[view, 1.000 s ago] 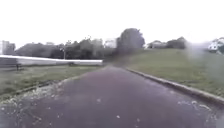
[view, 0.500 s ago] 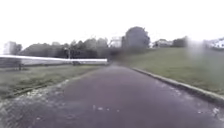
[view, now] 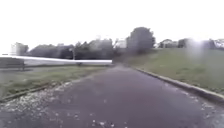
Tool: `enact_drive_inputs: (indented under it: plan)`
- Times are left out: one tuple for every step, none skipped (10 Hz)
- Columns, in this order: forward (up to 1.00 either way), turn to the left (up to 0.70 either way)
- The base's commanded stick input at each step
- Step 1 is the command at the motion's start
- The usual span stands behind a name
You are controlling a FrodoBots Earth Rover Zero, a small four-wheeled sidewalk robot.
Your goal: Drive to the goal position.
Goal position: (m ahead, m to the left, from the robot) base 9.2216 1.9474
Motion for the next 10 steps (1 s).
enact_drive_inputs:
  plan:
    - [0.7, 0.0]
    - [0.7, 0.0]
    - [0.7, 0.0]
    - [0.7, 0.0]
    - [0.7, 0.0]
    - [0.7, 0.0]
    - [0.7, 0.0]
    - [0.7, 0.0]
    - [0.7, 0.0]
    - [0.7, 0.0]
